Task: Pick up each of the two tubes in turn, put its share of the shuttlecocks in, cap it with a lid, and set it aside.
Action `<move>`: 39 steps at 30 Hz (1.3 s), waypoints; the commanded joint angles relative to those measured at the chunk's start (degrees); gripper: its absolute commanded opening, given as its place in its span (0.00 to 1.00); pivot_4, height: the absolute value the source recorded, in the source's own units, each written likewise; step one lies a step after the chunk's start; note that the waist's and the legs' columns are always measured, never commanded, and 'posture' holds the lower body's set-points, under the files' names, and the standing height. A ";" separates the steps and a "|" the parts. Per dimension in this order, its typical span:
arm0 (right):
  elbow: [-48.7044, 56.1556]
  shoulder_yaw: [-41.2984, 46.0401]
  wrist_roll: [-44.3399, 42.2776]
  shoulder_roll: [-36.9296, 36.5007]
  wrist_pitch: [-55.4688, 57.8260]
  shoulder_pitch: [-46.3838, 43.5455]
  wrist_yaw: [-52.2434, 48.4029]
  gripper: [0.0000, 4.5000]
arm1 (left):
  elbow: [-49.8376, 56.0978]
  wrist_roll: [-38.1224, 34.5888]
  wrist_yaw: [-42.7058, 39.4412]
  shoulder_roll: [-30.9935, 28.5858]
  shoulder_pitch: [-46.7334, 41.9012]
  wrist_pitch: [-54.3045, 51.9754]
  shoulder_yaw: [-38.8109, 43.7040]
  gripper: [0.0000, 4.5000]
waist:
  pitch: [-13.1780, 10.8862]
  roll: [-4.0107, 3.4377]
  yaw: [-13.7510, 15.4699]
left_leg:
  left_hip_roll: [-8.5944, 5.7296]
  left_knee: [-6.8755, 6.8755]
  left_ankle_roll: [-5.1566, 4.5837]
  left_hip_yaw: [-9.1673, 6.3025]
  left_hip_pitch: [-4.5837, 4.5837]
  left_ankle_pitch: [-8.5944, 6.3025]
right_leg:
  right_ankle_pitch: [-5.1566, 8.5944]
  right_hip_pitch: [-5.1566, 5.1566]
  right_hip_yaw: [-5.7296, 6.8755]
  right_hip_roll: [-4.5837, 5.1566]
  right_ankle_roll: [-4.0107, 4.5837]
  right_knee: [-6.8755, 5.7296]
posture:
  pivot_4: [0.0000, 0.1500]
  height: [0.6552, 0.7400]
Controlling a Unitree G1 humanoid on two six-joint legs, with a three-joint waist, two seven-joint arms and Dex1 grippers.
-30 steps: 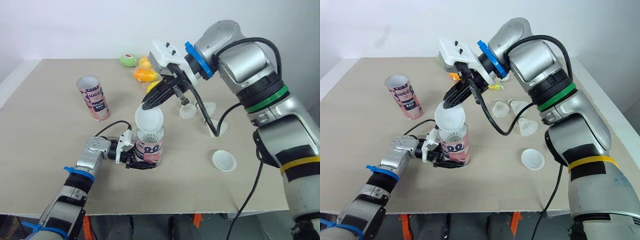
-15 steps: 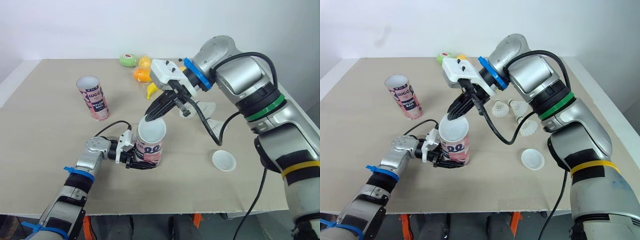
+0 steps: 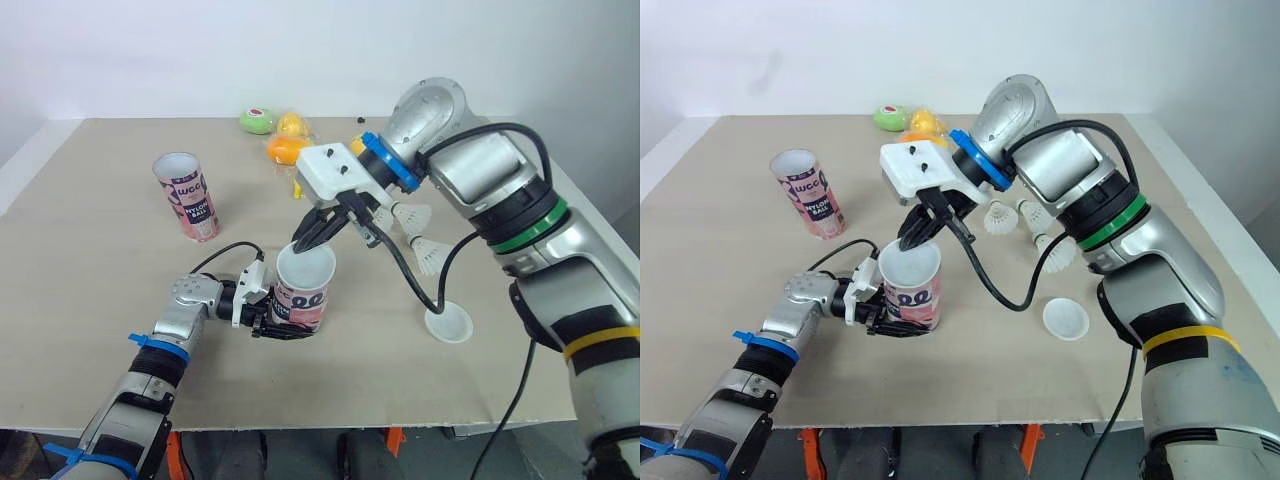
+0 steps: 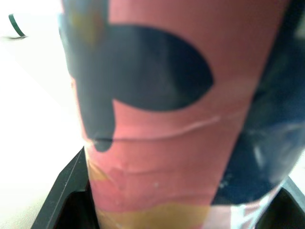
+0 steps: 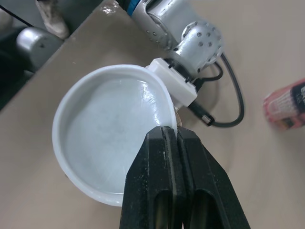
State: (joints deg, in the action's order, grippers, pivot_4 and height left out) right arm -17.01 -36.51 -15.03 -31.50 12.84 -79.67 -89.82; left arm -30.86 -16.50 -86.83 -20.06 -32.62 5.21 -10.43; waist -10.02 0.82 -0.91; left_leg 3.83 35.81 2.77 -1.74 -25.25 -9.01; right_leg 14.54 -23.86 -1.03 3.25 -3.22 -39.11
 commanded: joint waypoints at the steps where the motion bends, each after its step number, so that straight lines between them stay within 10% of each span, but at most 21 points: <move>1: 2.33 2.13 1.95 2.78 -0.77 1.55 0.48 0.01 | -2.16 2.33 0.39 0.08 1.84 -0.97 -1.98 0.62 | 0.01 -0.01 -0.06 | 0.00 0.00 0.00 0.00 0.02 0.00 | 0.00 0.00 0.00 -0.01 0.01 0.00 | 1.00 0.41; 5: 1.99 3.87 4.70 4.33 -0.69 2.12 1.32 0.22 | -1.68 2.23 0.47 -0.04 2.35 -1.21 -1.85 0.62 | 0.02 -0.04 -0.14 | 0.01 -0.03 0.00 0.00 0.07 0.00 | -0.01 0.01 0.00 -0.02 0.03 -0.02 | 1.00 0.41; 11: 2.41 5.68 7.26 5.64 -0.97 2.79 1.38 0.86 | -1.28 2.05 0.61 -0.18 2.60 -1.83 -1.67 0.62 | 0.03 -0.03 -0.13 | 0.01 -0.05 0.00 0.00 0.08 0.00 | 0.00 0.03 0.00 -0.01 0.02 -0.01 | 1.00 0.41; 21: -0.29 14.29 1.35 4.99 6.63 -2.68 -1.92 0.86 | -1.53 2.14 0.50 -0.09 2.30 -1.92 -1.69 0.62 | 0.01 -0.03 -0.08 | 0.01 -0.06 0.00 -0.01 0.05 0.00 | -0.01 0.02 0.00 -0.01 0.05 -0.01 | 1.00 0.41; 24: 1.36 14.30 -1.65 2.00 7.06 -2.24 -2.68 0.71 | -1.74 2.18 0.42 -0.06 2.09 -1.84 -1.68 0.62 | 0.02 -0.02 -0.05 | 0.00 -0.09 0.00 -0.01 0.05 0.00 | 0.02 0.02 0.00 0.00 0.04 0.00 | 1.00 0.41; 31: 7.18 10.96 -5.15 -0.75 8.75 1.60 -2.68 0.01 | -1.89 2.21 0.18 -0.15 1.88 -1.93 -1.72 0.62 | 0.02 -0.03 -0.14 | 0.01 -0.09 0.00 0.00 0.06 0.00 | 0.05 0.01 0.00 0.00 0.10 -0.01 | 1.00 0.41; 39: 8.43 7.08 -0.40 1.03 7.34 5.83 -2.48 0.01 | -1.36 2.14 0.32 -0.30 2.14 -2.24 -1.72 0.62 | 0.02 -0.03 -0.12 | 0.01 -0.10 0.00 0.00 0.07 0.00 | 0.03 0.00 0.00 -0.01 0.08 -0.01 | 1.00 0.41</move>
State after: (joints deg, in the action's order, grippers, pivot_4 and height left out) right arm -10.17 -29.49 -16.18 -30.49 21.03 -73.80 -90.25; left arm -30.34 -16.75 -86.68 -20.09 -32.19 4.53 -9.99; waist -10.01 0.79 -1.04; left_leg 3.83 35.72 2.77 -1.75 -25.18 -9.01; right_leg 14.57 -23.86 -1.03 3.24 -3.15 -39.11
